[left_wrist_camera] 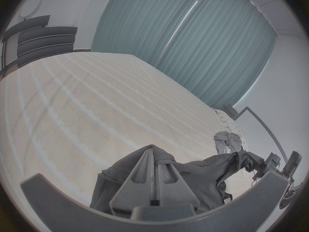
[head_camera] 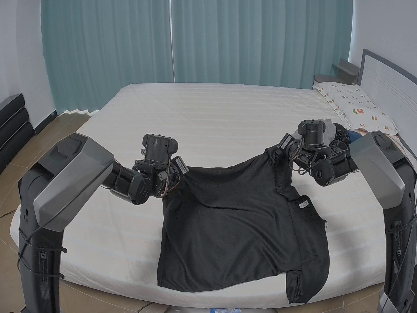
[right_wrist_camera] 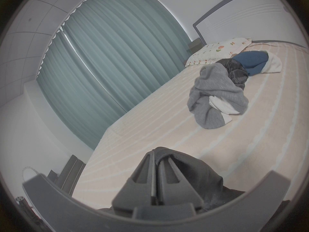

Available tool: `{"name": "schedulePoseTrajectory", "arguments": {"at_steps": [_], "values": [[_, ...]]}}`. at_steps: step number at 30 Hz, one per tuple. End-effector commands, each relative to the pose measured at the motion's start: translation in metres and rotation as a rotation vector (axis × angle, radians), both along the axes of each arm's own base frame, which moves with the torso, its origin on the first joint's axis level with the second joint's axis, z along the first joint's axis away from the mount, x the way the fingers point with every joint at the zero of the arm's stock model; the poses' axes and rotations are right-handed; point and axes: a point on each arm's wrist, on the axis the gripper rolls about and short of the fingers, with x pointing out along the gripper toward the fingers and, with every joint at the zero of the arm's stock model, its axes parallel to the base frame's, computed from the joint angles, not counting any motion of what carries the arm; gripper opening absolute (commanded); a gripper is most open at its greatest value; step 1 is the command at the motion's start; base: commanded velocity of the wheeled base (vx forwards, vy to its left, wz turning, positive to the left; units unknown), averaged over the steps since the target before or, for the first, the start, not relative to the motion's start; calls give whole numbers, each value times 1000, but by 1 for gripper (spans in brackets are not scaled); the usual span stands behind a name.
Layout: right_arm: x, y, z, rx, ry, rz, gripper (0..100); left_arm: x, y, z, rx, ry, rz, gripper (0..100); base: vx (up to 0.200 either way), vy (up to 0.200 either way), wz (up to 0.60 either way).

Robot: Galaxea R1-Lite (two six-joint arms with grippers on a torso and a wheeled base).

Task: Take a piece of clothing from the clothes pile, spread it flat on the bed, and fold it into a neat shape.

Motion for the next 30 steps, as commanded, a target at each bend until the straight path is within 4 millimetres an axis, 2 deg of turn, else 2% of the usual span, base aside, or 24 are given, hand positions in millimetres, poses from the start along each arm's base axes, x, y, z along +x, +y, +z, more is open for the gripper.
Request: {"name": "schedulePoseTrajectory", "arguments": {"at_steps": [1, 3, 4, 5, 6, 9, 13, 19, 23, 24, 27, 30], "values": [[9, -1, -25, -10, 30, -19, 0, 6, -2, -24, 15, 33, 2, 0, 0, 0, 0], [10, 0, -29, -12, 35, -19, 0, 8, 0, -28, 18, 40, 8, 0, 0, 0, 0], [11, 0, -32, -14, 38, -17, 0, 8, 1, -28, 19, 42, 10, 100, 0, 0, 0], [11, 0, -35, -15, 44, -17, 0, 9, 1, -29, 19, 43, 11, 100, 0, 0, 0], [11, 1, -39, -18, 51, -17, 100, 9, 2, -32, 20, 48, 14, 100, 0, 0, 0], [10, 3, -45, -21, 64, -13, 100, 11, 4, -33, 20, 49, 20, 100, 0, 0, 0], [9, -2, -42, -23, 72, -23, 100, 13, 8, -30, -7, 45, 45, 100, 0, 0, 0], [9, -27, 9, 25, -63, -75, 100, 22, 41, -2, -92, -5, 148, 100, 0, 0, 0], [13, -30, 24, 43, -124, -77, 100, 30, 62, 21, -186, -49, 214, 100, 0, 0, 0], [14, -29, 23, 41, -121, -73, 100, 30, 64, 22, -189, -49, 218, 100, 0, 0, 0], [18, -23, -15, -9, -19, -63, 100, 30, 68, 13, -178, 0, 220, 100, 0, 0, 0], [7, -21, -50, -77, 149, -31, 100, 29, 67, 4, -164, 51, 213, 100, 0, 0, 0]]}}
